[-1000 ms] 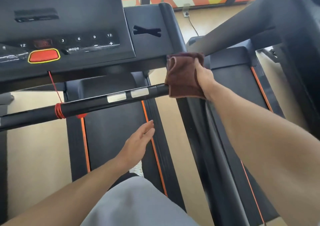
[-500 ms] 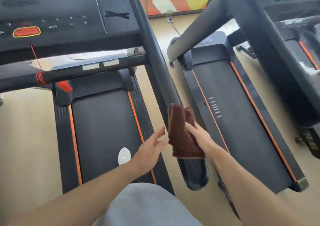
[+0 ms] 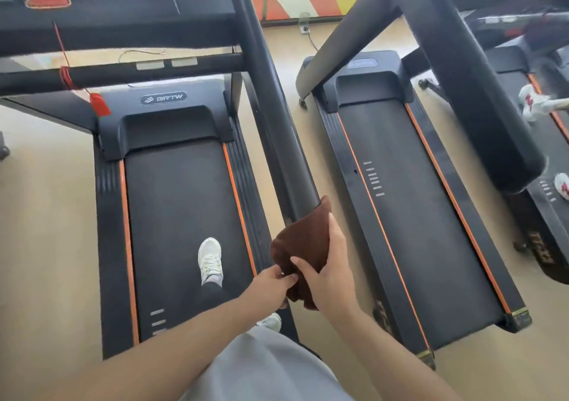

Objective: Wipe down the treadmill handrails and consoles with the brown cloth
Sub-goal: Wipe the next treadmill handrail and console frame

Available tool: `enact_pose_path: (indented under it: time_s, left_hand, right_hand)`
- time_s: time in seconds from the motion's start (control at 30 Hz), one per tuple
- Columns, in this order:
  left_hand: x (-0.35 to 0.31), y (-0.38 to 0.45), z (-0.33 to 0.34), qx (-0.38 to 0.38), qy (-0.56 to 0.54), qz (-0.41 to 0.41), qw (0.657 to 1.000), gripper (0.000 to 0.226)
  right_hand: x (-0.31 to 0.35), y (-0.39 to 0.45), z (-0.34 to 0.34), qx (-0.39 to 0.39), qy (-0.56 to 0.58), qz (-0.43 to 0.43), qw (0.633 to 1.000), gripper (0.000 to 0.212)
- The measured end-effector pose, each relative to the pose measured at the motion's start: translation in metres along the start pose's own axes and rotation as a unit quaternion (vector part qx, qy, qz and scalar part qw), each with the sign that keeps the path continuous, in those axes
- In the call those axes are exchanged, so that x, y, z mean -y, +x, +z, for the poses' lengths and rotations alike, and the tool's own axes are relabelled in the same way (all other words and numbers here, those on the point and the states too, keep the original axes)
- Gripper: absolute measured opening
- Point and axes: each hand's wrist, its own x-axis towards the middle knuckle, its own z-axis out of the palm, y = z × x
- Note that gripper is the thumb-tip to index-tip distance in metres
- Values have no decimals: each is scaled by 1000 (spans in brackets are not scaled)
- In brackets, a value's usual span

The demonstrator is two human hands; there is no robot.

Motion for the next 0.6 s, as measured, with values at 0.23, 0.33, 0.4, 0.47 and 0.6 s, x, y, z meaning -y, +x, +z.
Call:
enact_pose_path:
  time_s: [0.23,0.33,0.4,0.47,0.6]
  left_hand:
    - [9,-8,4,-34,8,25,999,35]
    - [4,-5,2,-26,-66,76,995,45]
    - [1,3,1,-21,-96,103,990,58]
    - [-2,11,0,-9,-115,121,986,61]
    - [-16,28,-11,2,-232,80,969,52]
  right_hand:
    - [-1,8,13,-38,-371,-212,903,102]
    - [15,30,17,-24,-436,-220,872,108]
    - [26,44,20,-13,-477,-221,851,104]
    - [34,55,24,-10,-491,-224,842,99]
    - [51,76,28,-4,-460,-199,865,100]
